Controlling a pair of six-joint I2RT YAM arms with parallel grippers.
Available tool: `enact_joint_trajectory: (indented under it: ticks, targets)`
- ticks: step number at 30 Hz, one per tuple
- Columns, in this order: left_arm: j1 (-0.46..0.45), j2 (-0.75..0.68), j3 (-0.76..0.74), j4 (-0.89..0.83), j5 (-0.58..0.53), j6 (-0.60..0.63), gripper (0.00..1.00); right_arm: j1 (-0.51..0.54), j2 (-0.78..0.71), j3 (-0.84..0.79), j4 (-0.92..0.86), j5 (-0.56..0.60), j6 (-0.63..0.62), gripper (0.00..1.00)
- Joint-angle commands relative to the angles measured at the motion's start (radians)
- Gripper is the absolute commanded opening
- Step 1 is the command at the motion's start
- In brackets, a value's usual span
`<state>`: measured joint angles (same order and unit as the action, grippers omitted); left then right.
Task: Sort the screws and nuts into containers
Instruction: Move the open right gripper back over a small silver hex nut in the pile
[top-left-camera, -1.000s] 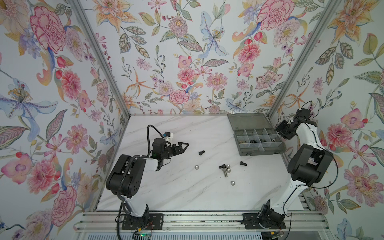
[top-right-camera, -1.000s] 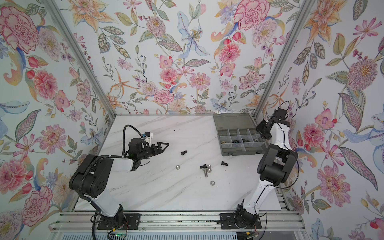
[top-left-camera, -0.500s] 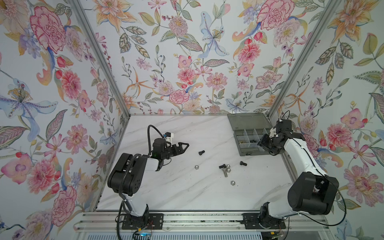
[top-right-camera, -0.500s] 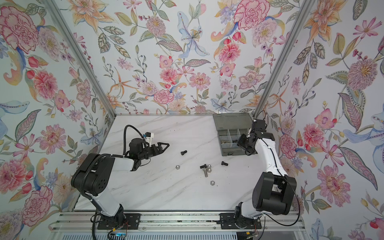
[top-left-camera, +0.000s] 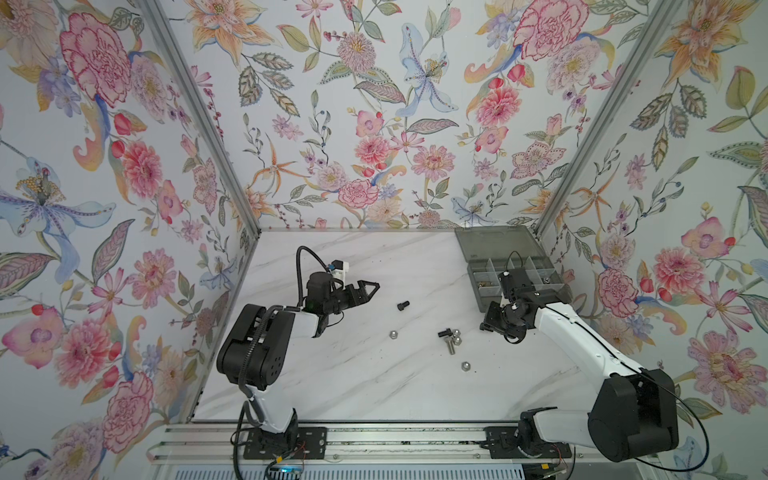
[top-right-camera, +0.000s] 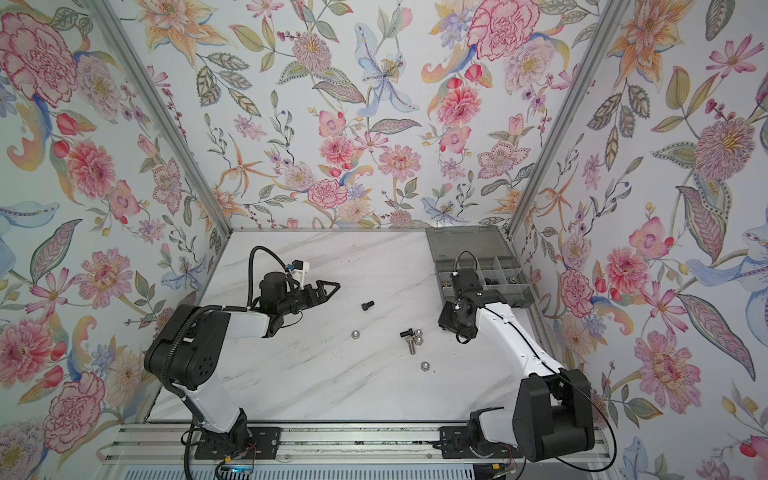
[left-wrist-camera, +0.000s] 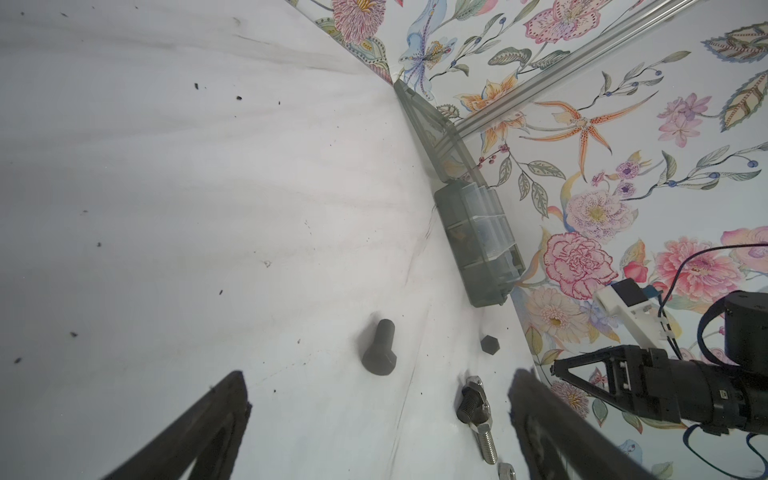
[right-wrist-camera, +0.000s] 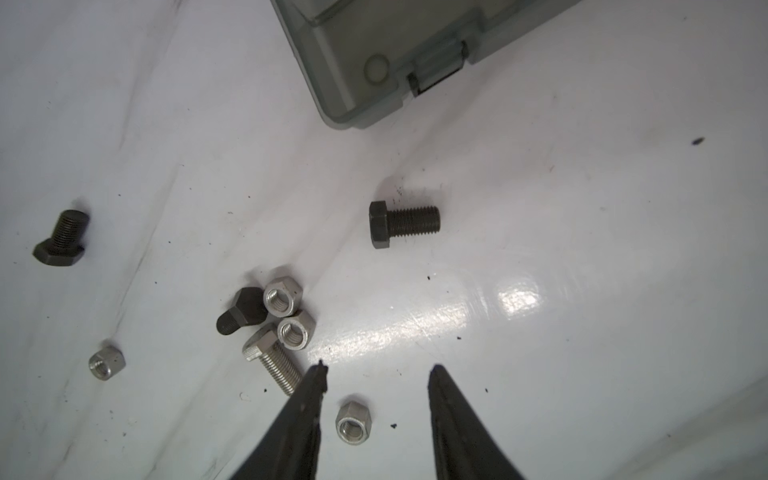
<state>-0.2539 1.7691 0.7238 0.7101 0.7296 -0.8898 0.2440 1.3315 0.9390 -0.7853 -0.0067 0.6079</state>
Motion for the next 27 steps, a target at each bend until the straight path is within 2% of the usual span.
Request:
enact_joint_trajectory:
  ticks: [1, 12, 27]
  targets:
    - [-0.008, -0.014, 0.037, -0.053, 0.001, 0.007, 0.99, 0.056, -0.001, -0.03, -0.016, 0.069, 0.078, 0.45]
    - [-0.016, -0.071, 0.051, -0.122, -0.023, 0.023, 0.99, 0.201, 0.023, -0.078, -0.009, 0.122, 0.153, 0.47]
    - [-0.047, -0.084, 0.017, -0.097, -0.057, 0.019, 0.99, 0.349, 0.116, -0.144, 0.055, 0.094, 0.213, 0.49]
